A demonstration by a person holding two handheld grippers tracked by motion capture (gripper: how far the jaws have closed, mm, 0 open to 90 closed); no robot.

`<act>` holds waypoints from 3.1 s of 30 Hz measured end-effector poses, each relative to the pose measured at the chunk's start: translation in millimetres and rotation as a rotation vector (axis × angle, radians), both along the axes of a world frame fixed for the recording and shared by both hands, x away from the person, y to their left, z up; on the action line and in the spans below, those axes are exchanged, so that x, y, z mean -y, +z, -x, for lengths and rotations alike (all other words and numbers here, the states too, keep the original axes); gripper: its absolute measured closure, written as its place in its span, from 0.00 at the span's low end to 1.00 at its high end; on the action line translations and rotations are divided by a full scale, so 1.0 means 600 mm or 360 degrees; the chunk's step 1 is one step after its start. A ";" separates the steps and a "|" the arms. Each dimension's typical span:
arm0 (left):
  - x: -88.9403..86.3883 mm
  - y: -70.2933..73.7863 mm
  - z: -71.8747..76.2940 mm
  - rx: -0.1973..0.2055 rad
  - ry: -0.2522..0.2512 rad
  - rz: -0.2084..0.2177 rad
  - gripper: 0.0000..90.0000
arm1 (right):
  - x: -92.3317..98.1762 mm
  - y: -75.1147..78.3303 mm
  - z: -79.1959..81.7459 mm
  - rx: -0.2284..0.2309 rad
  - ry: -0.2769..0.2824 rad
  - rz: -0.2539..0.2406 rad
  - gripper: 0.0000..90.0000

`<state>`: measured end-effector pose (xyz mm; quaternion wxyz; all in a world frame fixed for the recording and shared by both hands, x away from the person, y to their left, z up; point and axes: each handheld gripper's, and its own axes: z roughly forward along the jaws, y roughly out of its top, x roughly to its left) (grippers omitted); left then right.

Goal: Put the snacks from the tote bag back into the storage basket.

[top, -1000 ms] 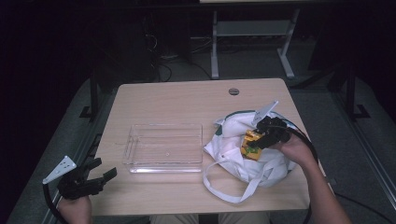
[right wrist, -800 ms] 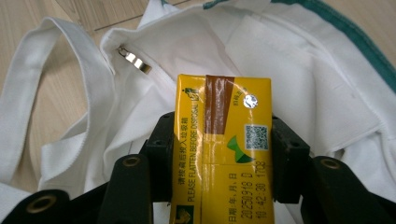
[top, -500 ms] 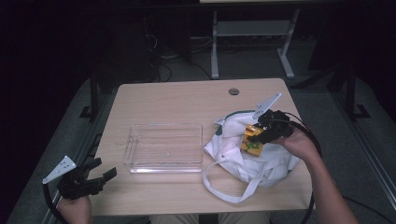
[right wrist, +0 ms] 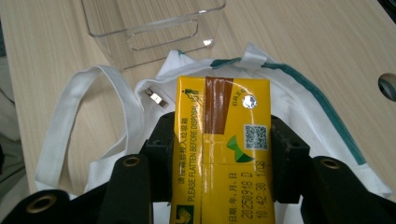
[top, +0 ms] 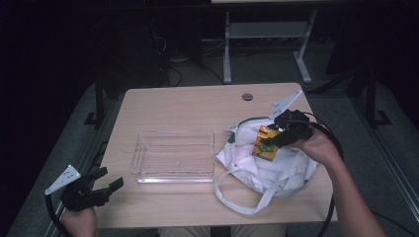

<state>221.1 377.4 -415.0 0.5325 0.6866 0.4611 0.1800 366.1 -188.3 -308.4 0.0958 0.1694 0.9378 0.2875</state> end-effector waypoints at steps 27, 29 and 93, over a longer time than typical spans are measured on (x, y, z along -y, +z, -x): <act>-0.007 0.000 0.001 0.0005 0.0013 0.0003 0.14 | -0.085 0.063 0.001 0.0008 0.0183 -0.0020 0.58; -0.007 0.000 0.001 0.0004 0.0016 0.0004 0.14 | -0.088 0.066 0.001 0.0015 0.0188 -0.0033 0.58; -0.008 -0.001 -0.001 0.0005 0.0023 0.0024 0.14 | -0.272 0.054 0.002 -0.0021 0.0521 -0.0038 0.58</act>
